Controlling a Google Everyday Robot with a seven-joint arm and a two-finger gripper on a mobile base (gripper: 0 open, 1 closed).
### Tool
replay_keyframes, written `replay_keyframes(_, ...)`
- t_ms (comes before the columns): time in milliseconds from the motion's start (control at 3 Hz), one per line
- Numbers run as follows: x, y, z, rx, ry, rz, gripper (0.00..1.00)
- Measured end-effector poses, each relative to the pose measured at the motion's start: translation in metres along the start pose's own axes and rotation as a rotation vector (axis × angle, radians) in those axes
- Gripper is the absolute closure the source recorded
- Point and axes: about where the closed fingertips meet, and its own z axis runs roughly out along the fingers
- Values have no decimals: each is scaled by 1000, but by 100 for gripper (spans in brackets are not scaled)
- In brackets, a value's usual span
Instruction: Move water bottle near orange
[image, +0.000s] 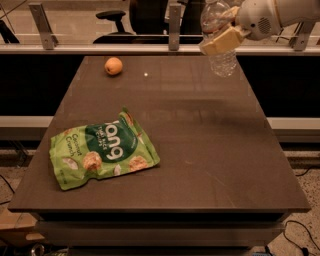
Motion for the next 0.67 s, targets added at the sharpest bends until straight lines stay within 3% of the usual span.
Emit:
replay_keyframes(333, -18, -6, 15, -20, -58, 58, 100)
replay_keyframes(667, -36, -8, 17, 4, -95, 70, 100)
